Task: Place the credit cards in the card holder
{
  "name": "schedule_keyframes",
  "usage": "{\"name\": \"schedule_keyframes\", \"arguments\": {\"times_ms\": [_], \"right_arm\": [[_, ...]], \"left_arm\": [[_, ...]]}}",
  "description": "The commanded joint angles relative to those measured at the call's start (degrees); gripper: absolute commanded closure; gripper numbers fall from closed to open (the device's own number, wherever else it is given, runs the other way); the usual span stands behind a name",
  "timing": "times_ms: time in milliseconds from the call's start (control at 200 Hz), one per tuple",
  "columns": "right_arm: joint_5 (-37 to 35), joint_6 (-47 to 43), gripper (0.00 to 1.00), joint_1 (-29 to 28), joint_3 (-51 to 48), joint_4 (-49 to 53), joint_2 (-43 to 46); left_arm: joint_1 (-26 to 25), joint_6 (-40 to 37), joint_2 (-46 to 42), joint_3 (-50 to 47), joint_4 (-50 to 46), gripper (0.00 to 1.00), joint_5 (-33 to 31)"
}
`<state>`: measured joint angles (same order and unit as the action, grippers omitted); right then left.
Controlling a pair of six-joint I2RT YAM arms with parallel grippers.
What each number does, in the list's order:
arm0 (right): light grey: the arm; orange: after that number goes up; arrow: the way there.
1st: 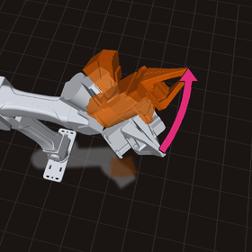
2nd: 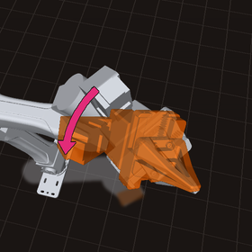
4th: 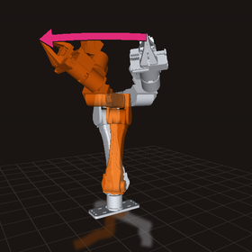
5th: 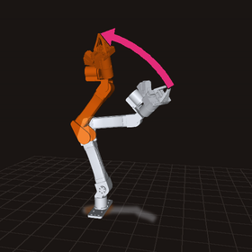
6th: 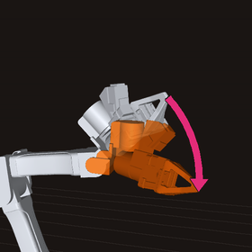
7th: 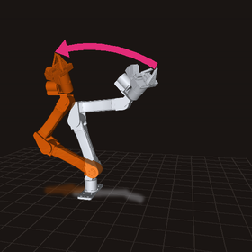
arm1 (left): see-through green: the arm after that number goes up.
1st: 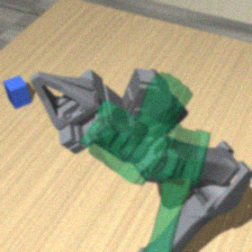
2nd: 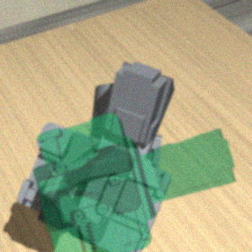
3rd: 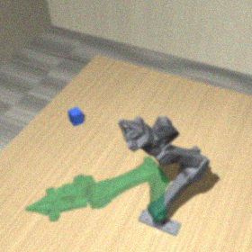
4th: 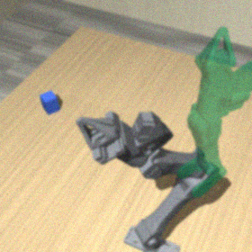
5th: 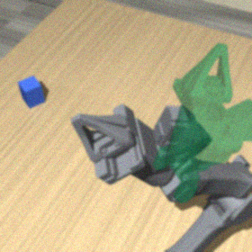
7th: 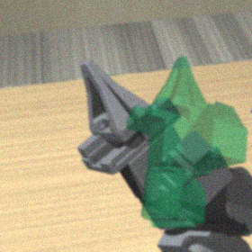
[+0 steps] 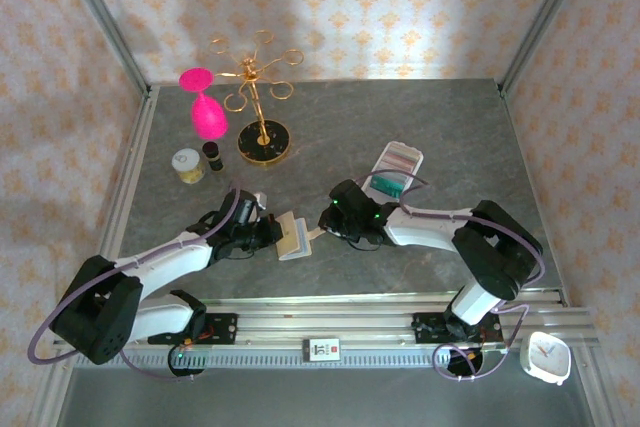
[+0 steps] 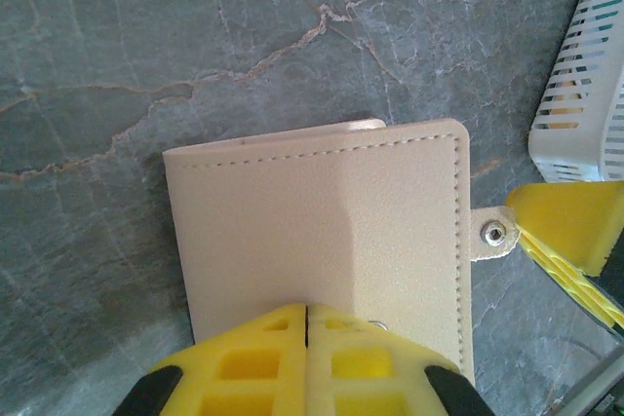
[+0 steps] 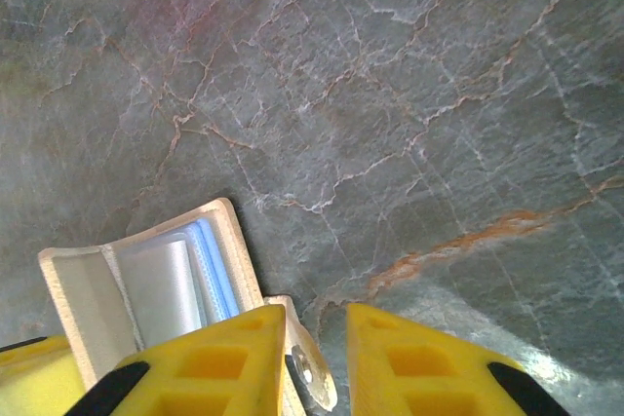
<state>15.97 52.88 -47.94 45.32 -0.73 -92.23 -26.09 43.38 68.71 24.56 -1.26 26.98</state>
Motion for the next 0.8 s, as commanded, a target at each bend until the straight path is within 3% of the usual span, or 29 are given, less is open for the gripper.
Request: {"name": "schedule_keyframes", "arguments": {"times_ms": [0, 275, 611, 796], "right_arm": [[-0.17, -0.70, 0.78, 0.11, 0.84, 0.81, -0.24], [2.57, -1.72, 0.83, -0.22, 1.27, -0.41, -0.99], [3.03, -1.69, 1.00, -1.60, 2.83, -1.75, -0.88], [5.17, -2.90, 1.00, -3.59, 7.24, -2.79, -4.35]], "left_arm": [[0.50, -1.60, -0.78, -0.88, -2.07, 0.94, -1.26], [0.51, -2.68, 0.58, -1.77, -1.73, 0.94, -0.16], [0.44, -3.17, 4.84, -1.20, 0.36, 0.95, 1.84], [0.42, -3.14, 5.77, -1.33, 0.54, 0.95, 1.75]]}}
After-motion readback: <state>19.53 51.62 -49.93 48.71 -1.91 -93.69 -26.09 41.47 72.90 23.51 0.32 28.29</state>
